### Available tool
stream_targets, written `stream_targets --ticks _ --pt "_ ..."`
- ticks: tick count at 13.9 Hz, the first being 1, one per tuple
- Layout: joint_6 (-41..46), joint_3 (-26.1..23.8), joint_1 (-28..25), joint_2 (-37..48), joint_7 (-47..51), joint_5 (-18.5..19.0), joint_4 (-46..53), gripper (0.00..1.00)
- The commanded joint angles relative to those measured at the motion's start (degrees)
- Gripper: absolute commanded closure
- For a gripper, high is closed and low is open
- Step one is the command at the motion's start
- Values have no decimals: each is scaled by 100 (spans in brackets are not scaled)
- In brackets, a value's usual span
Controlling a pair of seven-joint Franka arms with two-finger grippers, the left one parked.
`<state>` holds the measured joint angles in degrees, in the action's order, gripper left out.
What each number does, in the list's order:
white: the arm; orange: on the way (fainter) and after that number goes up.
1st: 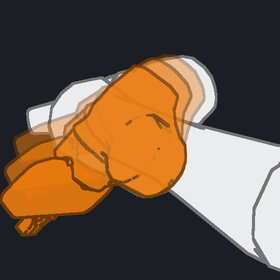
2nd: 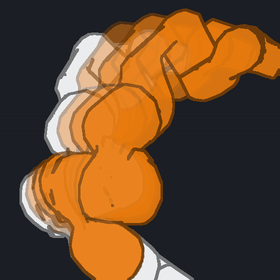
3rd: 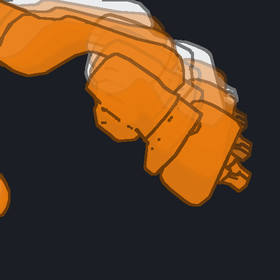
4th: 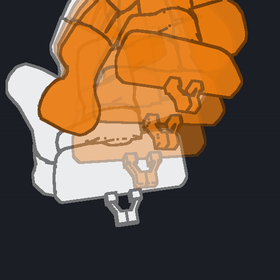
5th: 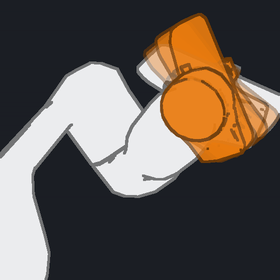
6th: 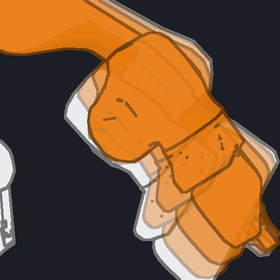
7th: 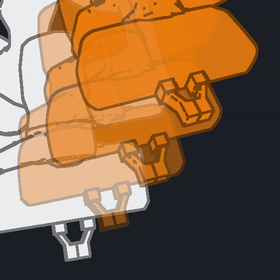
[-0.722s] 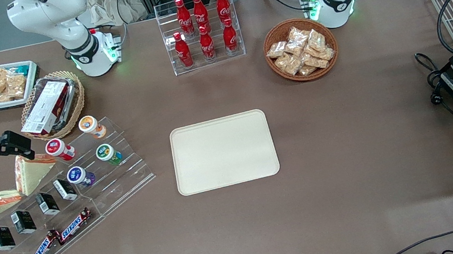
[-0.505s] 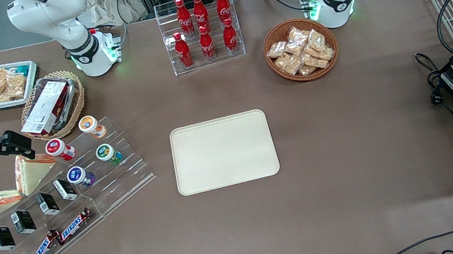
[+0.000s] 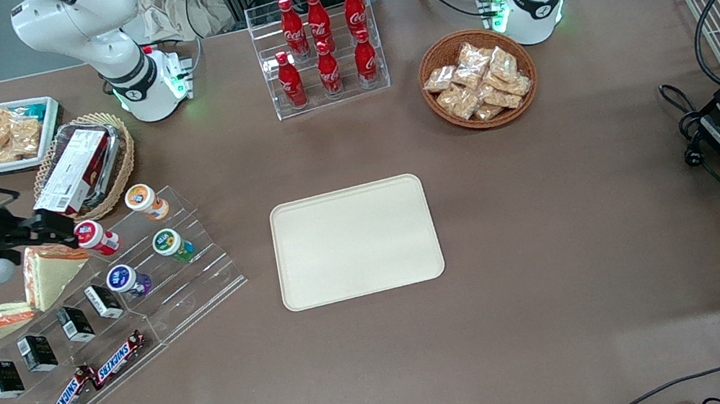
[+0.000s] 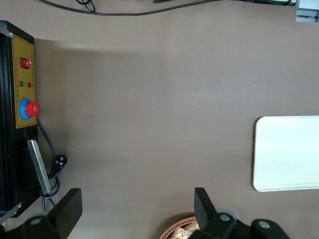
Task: Place green gum on tray
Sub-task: 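Move the right gripper down over the green-capped gum bottle in the rack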
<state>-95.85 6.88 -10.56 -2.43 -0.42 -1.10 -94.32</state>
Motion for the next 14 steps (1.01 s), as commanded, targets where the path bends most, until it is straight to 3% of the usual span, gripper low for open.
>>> stream_targets --ticks 1,14 --pt "-572 15 -7 129 16 -145 -690 0" --pt "-3729 -240 -288 129 410 -198 -3425 0"
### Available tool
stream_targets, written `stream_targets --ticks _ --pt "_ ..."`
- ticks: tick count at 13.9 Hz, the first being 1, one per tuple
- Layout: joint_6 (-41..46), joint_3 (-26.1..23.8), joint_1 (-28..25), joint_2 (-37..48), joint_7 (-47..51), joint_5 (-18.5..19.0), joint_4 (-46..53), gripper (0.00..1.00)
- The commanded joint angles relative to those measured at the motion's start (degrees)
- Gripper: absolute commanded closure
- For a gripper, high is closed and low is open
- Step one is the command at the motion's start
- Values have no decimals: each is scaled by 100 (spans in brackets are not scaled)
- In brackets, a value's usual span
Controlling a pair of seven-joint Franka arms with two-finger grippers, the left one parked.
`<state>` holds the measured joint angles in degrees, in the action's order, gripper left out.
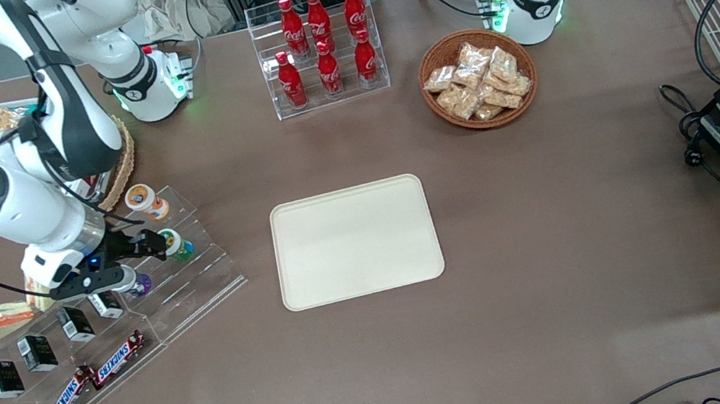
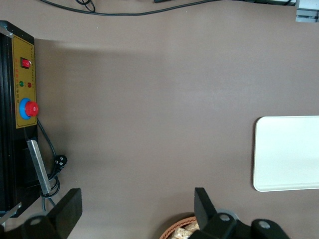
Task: Place green gum on tray
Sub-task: 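Move the right gripper down over the green-capped gum bottle in the rack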
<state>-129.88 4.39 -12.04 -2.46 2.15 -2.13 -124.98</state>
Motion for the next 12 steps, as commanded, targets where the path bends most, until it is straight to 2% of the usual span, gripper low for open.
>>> stream_targets --ticks 1,7,11,12 --pt "-345 9 -158 132 381 -86 -439 0" --pt "-968 9 -299 246 471 -86 -1107 0" --pt "-1004 9 -299 325 471 -77 -1265 0" --pt "-987 9 -299 342 471 -85 -1266 3"
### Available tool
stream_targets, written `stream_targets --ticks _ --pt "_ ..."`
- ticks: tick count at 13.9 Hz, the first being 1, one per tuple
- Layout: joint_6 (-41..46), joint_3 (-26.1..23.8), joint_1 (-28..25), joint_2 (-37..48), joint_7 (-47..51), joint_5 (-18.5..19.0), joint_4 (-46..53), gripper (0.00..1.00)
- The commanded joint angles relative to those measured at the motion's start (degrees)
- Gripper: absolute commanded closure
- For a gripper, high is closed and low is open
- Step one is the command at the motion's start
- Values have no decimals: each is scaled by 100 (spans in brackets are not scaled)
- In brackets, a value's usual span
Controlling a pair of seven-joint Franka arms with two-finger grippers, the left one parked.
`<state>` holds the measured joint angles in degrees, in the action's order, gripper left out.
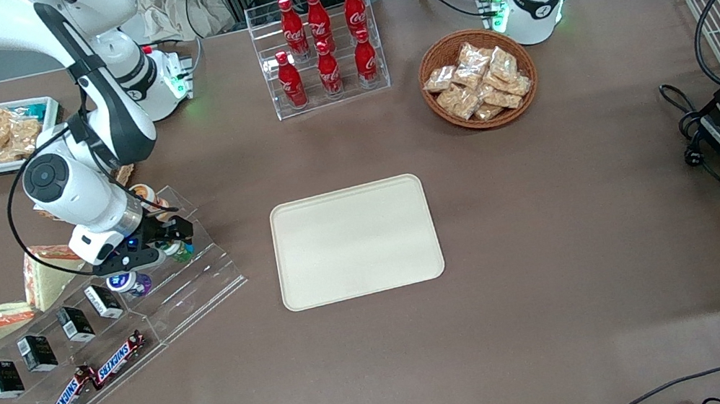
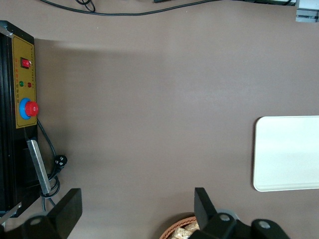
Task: Place green gum on tray
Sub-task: 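Close the right gripper on the green-capped gum bottle, then lift the green gum bottle up out of the acrylic rack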
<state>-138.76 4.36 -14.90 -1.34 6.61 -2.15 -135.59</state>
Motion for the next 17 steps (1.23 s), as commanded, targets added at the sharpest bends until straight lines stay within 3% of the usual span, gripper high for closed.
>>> stream_targets --ticks 1,3,6,11,17 --pt "-73 13 -5 230 25 -84 -204 16" --pt "-29 13 -4 239 33 -84 -213 46" --pt "-2 13 -4 239 25 -84 -204 75" --pt "364 30 4 257 16 -84 233 76" --pt "3149 65 39 152 16 -14 2780 75"
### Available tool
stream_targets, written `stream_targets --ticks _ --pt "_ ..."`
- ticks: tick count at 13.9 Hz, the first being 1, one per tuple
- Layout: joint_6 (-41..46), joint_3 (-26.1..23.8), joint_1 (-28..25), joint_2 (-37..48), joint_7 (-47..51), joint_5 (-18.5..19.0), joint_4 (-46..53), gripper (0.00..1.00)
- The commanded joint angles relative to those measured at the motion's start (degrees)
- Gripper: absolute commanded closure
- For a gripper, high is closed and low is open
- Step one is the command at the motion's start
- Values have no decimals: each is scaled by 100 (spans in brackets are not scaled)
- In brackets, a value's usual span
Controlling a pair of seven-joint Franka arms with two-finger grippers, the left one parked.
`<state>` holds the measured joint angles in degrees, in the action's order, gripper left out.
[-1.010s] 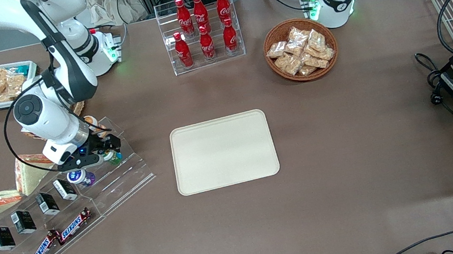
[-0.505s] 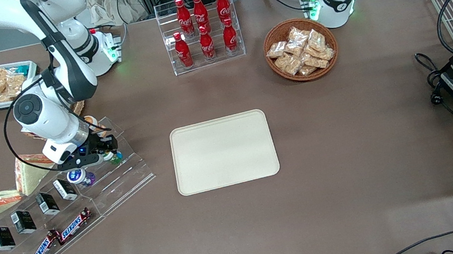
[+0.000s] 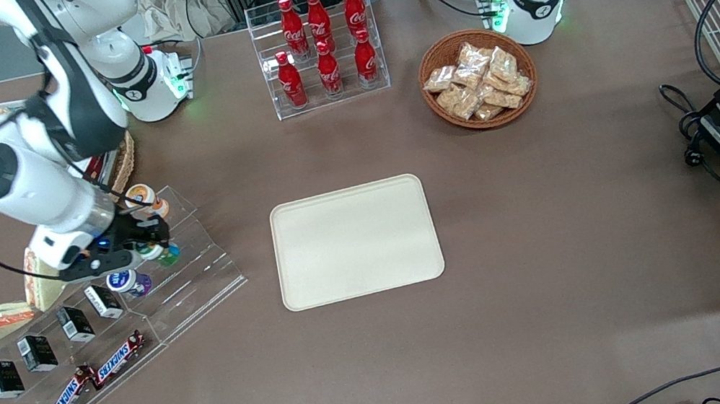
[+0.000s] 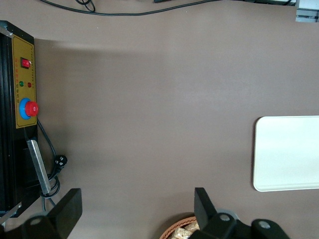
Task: Place green gum on tray
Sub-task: 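Lift the green gum bottle up out of the acrylic rack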
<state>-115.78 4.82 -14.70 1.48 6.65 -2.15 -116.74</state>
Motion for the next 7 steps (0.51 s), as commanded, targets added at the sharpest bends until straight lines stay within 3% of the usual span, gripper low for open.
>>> stream_targets --ticks 1,4,7 --pt "1203 27 20 -148 11 -5 1247 75" --pt "1847 27 -33 -192 81 13 2040 75" --pt "1857 -156 -242 -367 1176 -67 2287 75"
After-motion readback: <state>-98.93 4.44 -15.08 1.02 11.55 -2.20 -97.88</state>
